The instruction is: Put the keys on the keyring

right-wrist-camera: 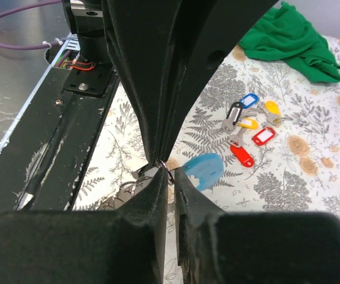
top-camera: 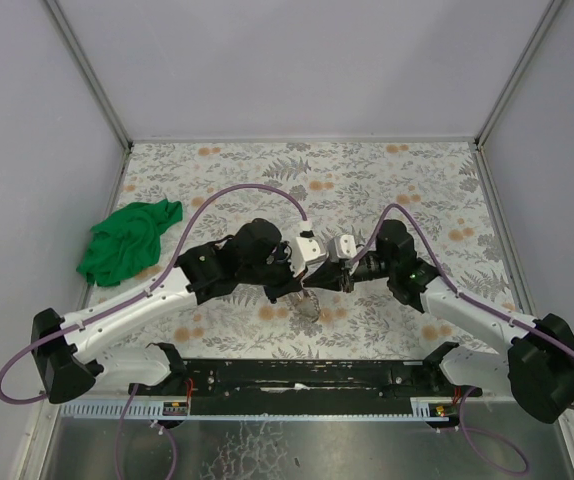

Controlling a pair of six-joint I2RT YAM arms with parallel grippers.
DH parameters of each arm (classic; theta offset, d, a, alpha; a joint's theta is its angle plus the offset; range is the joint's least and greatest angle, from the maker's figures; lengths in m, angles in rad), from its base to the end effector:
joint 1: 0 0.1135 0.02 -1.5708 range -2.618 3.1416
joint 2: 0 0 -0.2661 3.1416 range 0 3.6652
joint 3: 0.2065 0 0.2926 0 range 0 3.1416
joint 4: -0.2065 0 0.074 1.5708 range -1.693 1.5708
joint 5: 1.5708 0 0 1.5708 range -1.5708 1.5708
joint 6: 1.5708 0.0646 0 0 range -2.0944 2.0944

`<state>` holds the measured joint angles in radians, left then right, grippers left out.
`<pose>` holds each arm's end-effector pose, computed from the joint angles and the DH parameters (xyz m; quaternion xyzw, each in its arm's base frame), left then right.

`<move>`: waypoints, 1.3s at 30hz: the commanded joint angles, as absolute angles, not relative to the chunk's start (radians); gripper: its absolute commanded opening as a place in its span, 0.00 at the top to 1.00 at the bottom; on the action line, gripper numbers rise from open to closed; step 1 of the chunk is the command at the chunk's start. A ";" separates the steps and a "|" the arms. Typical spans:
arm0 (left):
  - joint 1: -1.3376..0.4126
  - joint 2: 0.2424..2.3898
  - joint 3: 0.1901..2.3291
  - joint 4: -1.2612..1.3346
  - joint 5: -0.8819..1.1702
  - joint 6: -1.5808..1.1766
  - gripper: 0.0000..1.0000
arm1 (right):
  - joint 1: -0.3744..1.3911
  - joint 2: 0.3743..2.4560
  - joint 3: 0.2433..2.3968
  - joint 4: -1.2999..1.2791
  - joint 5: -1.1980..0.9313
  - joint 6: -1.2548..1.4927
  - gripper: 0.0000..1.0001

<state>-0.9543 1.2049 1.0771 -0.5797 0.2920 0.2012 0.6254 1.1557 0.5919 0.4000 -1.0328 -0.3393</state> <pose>0.1697 -0.2716 0.2967 0.5418 0.7195 -0.2751 0.3363 0.2046 0.2162 0.2372 -0.5906 0.4393 0.4529 0.5031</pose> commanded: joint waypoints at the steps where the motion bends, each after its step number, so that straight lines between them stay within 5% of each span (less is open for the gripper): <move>1: -0.960 1.205 1.106 -0.500 0.320 0.214 1.00 | 0.623 1.168 0.643 0.453 -1.073 -0.326 0.94; 3: -0.959 1.198 1.089 -0.472 0.301 0.197 0.99 | 0.623 1.169 0.646 0.445 -1.077 -0.324 1.00; 9: -0.900 1.052 0.882 -0.221 0.244 0.062 0.72 | 0.611 1.144 0.584 0.604 -1.011 -0.198 1.00; 14: -0.845 0.874 0.650 0.072 0.254 -0.032 0.62 | 0.596 1.157 0.534 0.794 -1.015 -0.058 1.00; 19: -0.729 0.762 0.447 0.394 0.401 -0.180 0.61 | 0.589 1.181 0.488 0.972 -1.029 0.034 1.00; 29: -0.619 0.868 0.339 0.726 0.611 -0.329 0.61 | 0.583 1.175 0.478 0.988 -1.050 0.037 1.00; 39: -0.594 0.964 0.361 0.769 0.691 -0.361 0.71 | 0.583 1.170 0.481 1.006 -1.064 0.049 1.00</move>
<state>-0.6033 0.9470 0.3470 0.6666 0.6376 -0.3401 0.5903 1.1873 0.4713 0.9092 -1.0405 0.0322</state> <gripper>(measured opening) 0.304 0.010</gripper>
